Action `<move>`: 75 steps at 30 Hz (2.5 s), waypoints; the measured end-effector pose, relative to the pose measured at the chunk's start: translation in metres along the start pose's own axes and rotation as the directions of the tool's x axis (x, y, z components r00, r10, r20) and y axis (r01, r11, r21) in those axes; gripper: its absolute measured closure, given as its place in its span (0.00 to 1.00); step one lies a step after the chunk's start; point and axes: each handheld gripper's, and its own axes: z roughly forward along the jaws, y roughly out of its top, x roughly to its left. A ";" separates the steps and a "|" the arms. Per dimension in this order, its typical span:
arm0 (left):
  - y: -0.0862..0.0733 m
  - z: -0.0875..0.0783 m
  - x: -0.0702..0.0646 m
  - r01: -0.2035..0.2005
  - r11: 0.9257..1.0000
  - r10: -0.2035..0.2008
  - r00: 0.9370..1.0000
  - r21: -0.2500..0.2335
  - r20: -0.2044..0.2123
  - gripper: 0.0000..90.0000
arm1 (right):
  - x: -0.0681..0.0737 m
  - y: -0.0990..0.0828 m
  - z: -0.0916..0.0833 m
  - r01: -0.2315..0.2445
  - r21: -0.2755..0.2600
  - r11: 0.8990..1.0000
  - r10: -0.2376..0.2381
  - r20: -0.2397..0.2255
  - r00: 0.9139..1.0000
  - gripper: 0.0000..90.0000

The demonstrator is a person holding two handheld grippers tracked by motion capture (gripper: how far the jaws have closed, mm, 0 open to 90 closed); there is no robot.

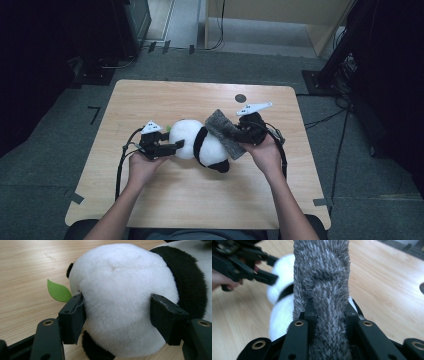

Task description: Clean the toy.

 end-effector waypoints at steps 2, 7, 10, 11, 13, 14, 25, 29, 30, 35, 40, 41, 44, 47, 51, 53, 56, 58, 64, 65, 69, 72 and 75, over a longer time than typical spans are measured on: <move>0.000 0.000 -0.001 -0.002 1.000 0.002 1.000 -0.001 -0.001 0.35 | 0.006 0.007 0.001 0.011 -0.011 1.000 -0.011 -0.007 1.000 0.81; 0.000 -0.001 -0.001 -0.006 1.000 0.006 1.000 -0.003 0.001 0.35 | 0.022 0.030 0.021 0.048 -0.008 0.999 -0.048 -0.038 0.998 0.81; 0.000 0.000 -0.001 -0.008 1.000 0.008 1.000 -0.007 0.000 0.35 | 0.033 0.045 0.038 0.073 -0.009 0.997 -0.074 -0.055 0.996 0.81; 0.000 0.000 -0.001 -0.009 1.000 0.009 1.000 -0.007 -0.001 0.35 | 0.036 0.049 0.044 0.081 -0.007 0.997 -0.081 -0.063 0.995 0.81; 0.000 -0.001 -0.001 -0.011 1.000 0.011 1.000 -0.009 -0.002 0.35 | 0.041 0.056 0.057 0.093 -0.003 0.996 -0.093 -0.071 0.993 0.81; 0.000 -0.001 -0.001 -0.017 1.000 0.017 1.000 -0.007 -0.004 0.35 | 0.043 0.059 0.064 0.091 0.007 0.996 -0.090 -0.076 0.993 0.81; 0.000 -0.001 -0.003 -0.025 1.000 0.025 1.000 -0.011 -0.012 0.35 | 0.055 0.065 0.118 0.099 0.093 0.991 -0.088 -0.108 0.990 0.81; 0.001 -0.001 -0.004 -0.014 1.000 0.014 1.000 0.000 -0.015 0.35 | 0.051 0.059 0.115 0.090 0.082 0.993 -0.080 -0.118 0.990 0.81; 0.001 -0.001 -0.004 -0.013 1.000 0.013 1.000 0.003 -0.016 0.35 | 0.051 0.058 0.113 0.089 0.082 0.993 -0.079 -0.120 0.990 0.81; 0.002 0.000 -0.003 0.000 1.000 0.000 1.000 0.015 -0.012 0.35 | 0.046 0.048 0.100 0.084 0.090 0.992 -0.073 -0.111 0.991 0.81; 0.002 0.000 -0.003 -0.001 1.000 0.001 1.000 0.016 -0.013 0.35 | 0.041 0.037 0.084 0.090 0.091 0.992 -0.081 -0.099 0.992 0.81; 0.002 0.000 -0.003 -0.001 1.000 0.002 1.000 0.017 -0.012 0.35 | 0.040 0.035 0.080 0.089 0.091 0.992 -0.080 -0.093 0.992 0.81; 0.002 0.000 -0.004 -0.001 1.000 0.001 1.000 0.016 -0.011 0.35 | 0.037 0.028 0.069 0.097 0.083 0.992 -0.090 -0.081 0.993 0.81; 0.002 0.001 -0.004 0.002 1.000 -0.002 1.000 0.013 -0.009 0.35 | 0.034 0.021 0.057 0.105 0.070 0.992 -0.100 -0.072 0.992 0.81; 0.002 0.001 -0.004 -0.003 1.000 0.003 1.000 0.012 -0.010 0.35 | 0.030 0.015 0.044 0.109 0.057 0.992 -0.105 -0.056 0.993 0.81; 0.002 0.001 -0.004 -0.006 1.000 0.006 1.000 0.011 -0.011 0.35 | 0.028 0.011 0.038 0.108 0.050 0.993 -0.106 -0.050 0.993 0.81; 0.002 0.001 -0.004 -0.007 1.000 0.007 1.000 0.010 -0.010 0.35 | 0.025 0.004 0.029 0.099 0.042 0.994 -0.098 -0.040 0.994 0.80; 0.002 0.001 -0.004 -0.005 1.000 0.006 1.000 0.011 -0.009 0.35 | 0.021 -0.001 0.022 0.095 0.031 0.995 -0.094 -0.035 0.995 0.80; 0.002 0.000 -0.003 -0.014 1.000 0.014 1.000 0.004 0.000 0.35 | 0.011 -0.013 0.010 0.060 0.012 0.998 -0.060 -0.014 0.998 0.80; 0.002 0.000 -0.003 -0.012 1.000 0.012 1.000 0.004 0.002 0.36 | 0.010 -0.014 0.009 0.053 0.010 0.999 -0.053 -0.012 0.999 0.81; 0.002 -0.001 -0.005 -0.006 1.000 0.005 1.000 0.017 0.008 0.38 | 0.004 -0.018 0.003 0.037 0.006 0.999 -0.037 -0.001 0.999 0.81; 0.003 -0.001 -0.006 -0.001 1.000 0.001 1.000 0.021 0.017 0.39 | 0.001 -0.023 0.001 0.012 -0.003 1.000 -0.012 0.004 1.000 0.81; 0.002 -0.002 -0.006 0.000 1.000 0.000 1.000 0.021 0.017 0.40 | -0.001 -0.027 0.001 -0.009 -0.029 1.000 0.009 -0.003 1.000 0.81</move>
